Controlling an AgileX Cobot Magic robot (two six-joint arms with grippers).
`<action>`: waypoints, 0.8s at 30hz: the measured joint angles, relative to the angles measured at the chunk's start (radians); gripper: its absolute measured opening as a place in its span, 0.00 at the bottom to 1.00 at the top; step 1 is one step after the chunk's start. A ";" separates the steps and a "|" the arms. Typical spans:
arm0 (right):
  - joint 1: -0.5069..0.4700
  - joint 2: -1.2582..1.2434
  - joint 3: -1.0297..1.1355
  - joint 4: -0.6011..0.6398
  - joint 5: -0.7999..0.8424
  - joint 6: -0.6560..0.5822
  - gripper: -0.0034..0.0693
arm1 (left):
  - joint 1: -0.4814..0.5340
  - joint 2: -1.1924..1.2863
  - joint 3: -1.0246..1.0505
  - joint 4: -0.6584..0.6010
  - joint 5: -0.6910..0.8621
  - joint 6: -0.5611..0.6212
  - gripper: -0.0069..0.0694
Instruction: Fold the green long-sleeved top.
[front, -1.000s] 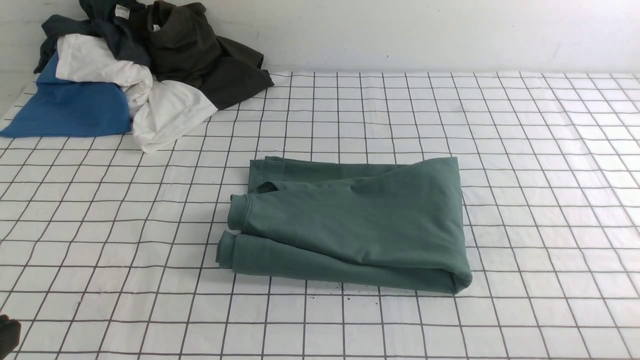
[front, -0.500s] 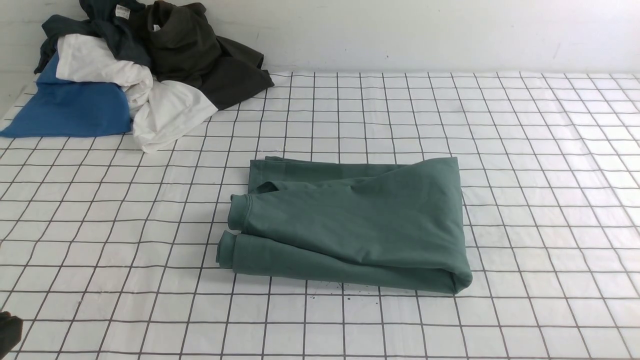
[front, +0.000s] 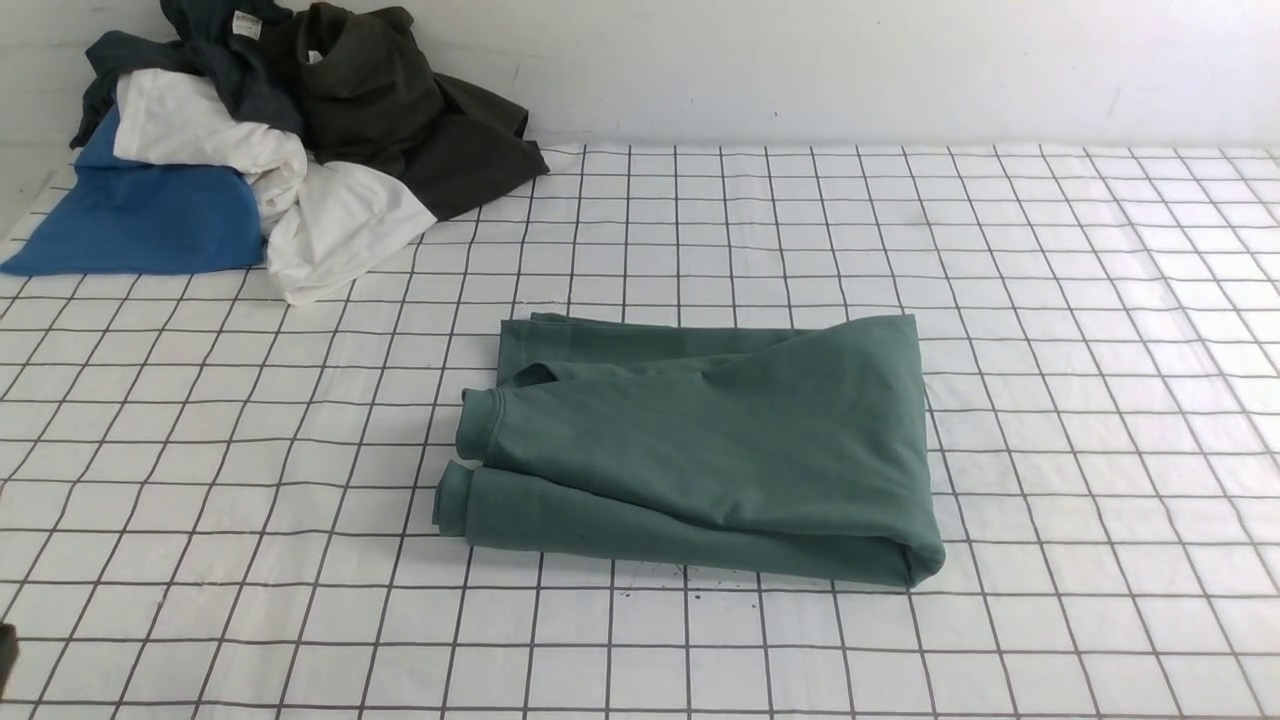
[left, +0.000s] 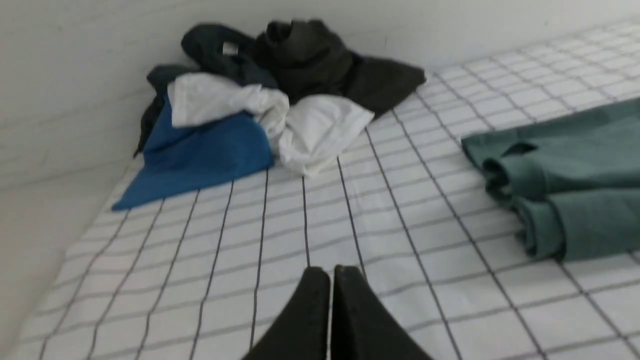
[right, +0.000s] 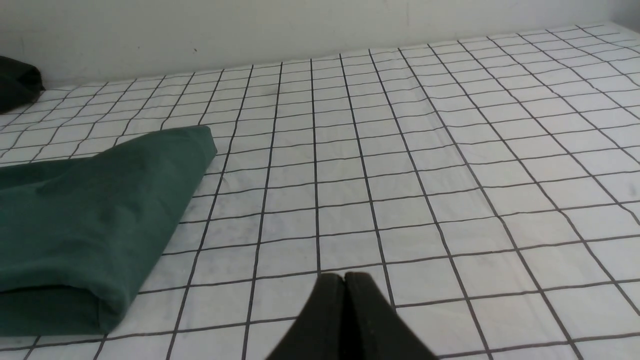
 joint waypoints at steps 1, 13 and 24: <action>0.000 0.000 0.000 0.000 0.000 0.000 0.03 | 0.003 0.000 0.021 0.000 0.001 0.000 0.08; 0.000 0.000 0.000 0.000 0.001 0.000 0.03 | 0.003 0.000 0.034 0.000 0.112 -0.004 0.08; 0.000 0.000 -0.001 0.000 0.001 0.000 0.03 | 0.003 0.000 0.034 0.000 0.112 -0.004 0.08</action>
